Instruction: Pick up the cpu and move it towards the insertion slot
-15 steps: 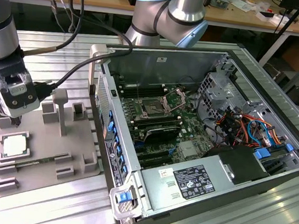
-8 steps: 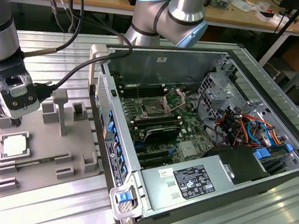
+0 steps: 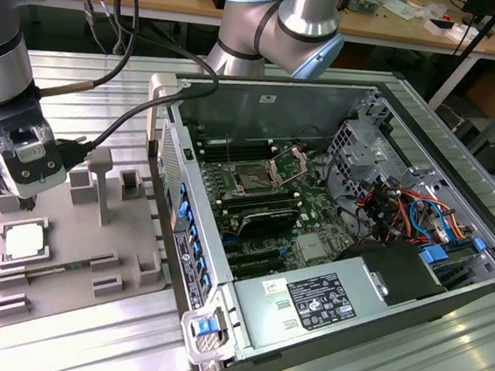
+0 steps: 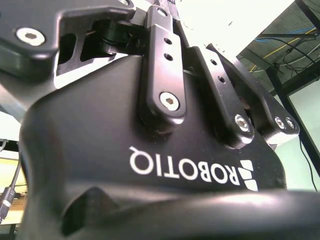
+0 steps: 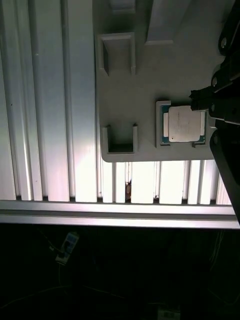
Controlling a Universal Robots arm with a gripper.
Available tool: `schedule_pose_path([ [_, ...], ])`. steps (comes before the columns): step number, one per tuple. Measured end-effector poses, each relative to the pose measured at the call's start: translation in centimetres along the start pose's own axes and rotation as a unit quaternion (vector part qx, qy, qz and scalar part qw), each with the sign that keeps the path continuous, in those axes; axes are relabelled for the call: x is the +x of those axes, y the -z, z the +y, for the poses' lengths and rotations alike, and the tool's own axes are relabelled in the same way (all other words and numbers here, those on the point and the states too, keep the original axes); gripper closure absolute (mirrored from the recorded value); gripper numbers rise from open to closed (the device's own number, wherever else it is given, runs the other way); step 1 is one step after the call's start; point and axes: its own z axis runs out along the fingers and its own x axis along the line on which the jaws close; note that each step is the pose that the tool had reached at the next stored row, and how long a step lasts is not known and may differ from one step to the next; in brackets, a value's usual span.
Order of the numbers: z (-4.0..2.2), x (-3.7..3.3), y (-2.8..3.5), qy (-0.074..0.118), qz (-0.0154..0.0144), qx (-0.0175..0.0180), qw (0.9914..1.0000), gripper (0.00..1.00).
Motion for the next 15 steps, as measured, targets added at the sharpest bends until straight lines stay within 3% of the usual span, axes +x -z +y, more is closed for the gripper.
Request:
schedule_pose_path([
  [15, -0.01, 0.00, -0.39, 0.000, 0.0000, 0.0000, 1.00000, 0.89],
])
